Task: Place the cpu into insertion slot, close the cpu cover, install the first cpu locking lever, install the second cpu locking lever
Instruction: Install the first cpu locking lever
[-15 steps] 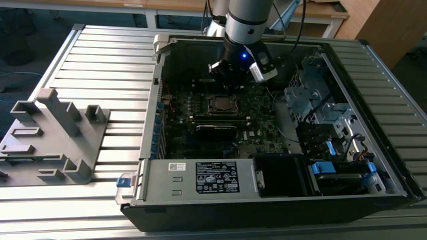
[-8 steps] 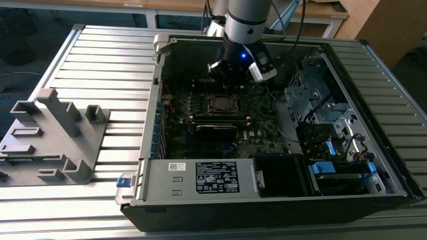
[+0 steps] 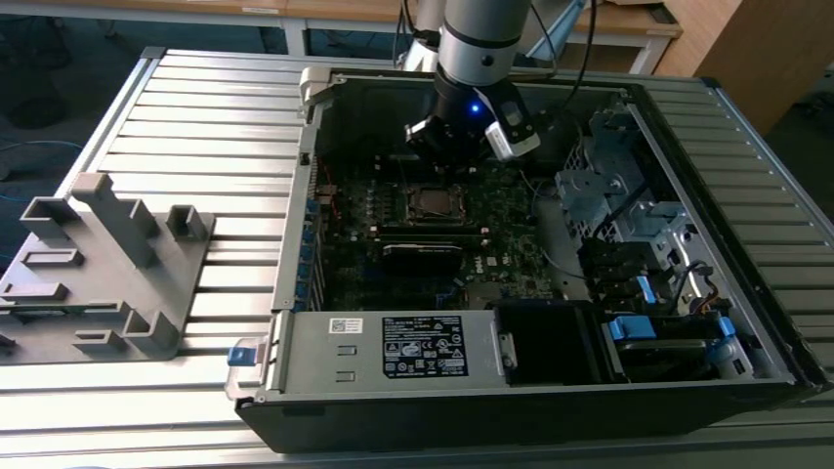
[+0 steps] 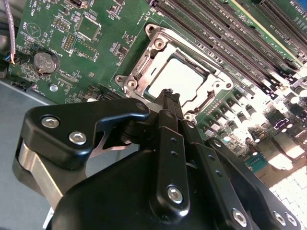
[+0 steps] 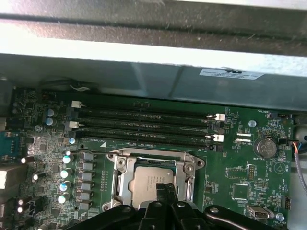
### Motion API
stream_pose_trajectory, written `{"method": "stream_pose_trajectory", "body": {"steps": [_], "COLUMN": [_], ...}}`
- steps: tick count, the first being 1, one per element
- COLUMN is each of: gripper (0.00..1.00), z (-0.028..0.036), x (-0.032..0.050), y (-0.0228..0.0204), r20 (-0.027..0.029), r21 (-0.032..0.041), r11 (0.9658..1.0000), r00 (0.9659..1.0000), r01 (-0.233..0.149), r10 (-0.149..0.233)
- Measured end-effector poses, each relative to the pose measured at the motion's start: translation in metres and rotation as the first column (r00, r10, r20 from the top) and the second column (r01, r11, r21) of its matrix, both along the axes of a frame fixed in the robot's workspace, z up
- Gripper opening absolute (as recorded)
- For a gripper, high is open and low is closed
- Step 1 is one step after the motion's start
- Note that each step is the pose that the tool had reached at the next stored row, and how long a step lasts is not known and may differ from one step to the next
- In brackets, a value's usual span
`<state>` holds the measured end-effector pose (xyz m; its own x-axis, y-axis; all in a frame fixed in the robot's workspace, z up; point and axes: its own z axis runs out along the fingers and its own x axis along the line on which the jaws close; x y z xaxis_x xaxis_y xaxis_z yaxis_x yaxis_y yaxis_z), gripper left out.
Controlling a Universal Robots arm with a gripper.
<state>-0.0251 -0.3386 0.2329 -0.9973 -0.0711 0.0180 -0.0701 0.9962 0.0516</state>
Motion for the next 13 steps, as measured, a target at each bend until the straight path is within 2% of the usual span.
{"method": "stream_pose_trajectory", "body": {"steps": [13], "gripper": [0.11], "z": [0.0022], "x": [0.0000], "y": [0.0001], "r20": [0.0002], "r21": [0.0004], "r11": [1.0000], "r00": [1.0000], "r01": [0.000], "r10": [0.000]}}
